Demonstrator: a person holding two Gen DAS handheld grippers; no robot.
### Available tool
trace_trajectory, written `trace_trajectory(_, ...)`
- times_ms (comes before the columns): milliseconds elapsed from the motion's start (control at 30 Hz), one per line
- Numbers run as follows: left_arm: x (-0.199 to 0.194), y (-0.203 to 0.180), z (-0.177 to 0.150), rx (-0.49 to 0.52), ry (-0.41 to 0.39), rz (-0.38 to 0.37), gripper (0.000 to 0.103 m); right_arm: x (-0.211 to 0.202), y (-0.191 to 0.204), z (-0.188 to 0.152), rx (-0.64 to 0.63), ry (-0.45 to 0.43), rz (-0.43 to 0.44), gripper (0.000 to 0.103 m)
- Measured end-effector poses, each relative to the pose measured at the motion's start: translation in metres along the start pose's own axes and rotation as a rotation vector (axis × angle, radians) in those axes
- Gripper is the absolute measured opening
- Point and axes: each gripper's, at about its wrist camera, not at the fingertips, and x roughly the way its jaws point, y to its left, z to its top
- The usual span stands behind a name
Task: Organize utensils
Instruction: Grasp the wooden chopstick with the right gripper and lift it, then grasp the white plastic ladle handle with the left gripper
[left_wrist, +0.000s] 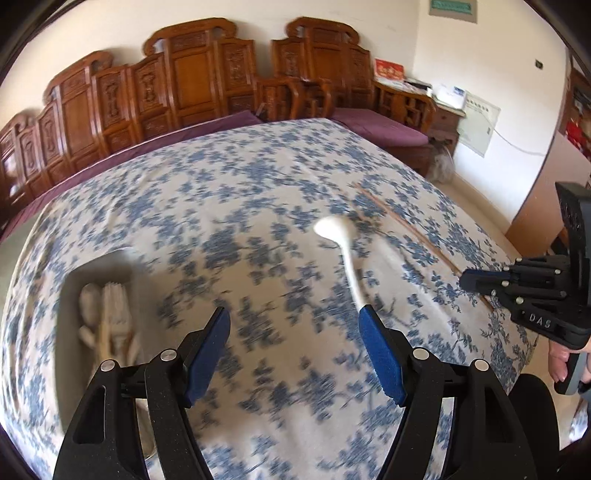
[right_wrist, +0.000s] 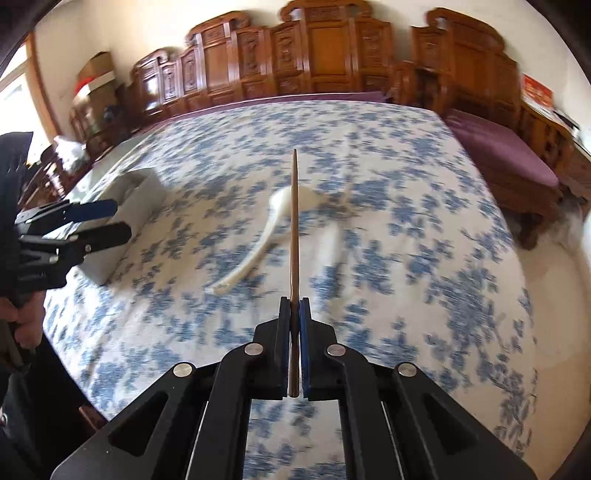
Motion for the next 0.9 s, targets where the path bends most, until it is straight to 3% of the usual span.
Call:
trace_trajectory(367, 0.072, -0.044, 0.028, 0.052, 0.063, -0.067, 0.054, 0.004, -0.043, -0.007, 0.091, 0.003, -0.037, 0.006)
trace_trajectory(600, 0.123, -0.051, 0.041, 0.039, 0.138, -0.049, 0.04, 0.005, -0.045, -0.007, 0.11, 0.004, -0.019, 0.006)
trace_trajectory(767, 0.139, -0.051, 0.045, 0.039, 0.145, -0.041, 0.04, 0.006, -0.044, -0.007, 0.11, 0.007, -0.02, 0.006)
trace_trajectory(867, 0.142, -0.053, 0.048, 0.055, 0.145, -0.02, 0.026, 0.006, -0.042, -0.007, 0.108, 0.008, -0.017, 0.006)
trace_trajectory(900, 0.143, -0.052, 0.049, 0.058, 0.147, -0.019, 0.015, 0.006, -0.041, -0.007, 0.107, 0.009, -0.018, 0.006)
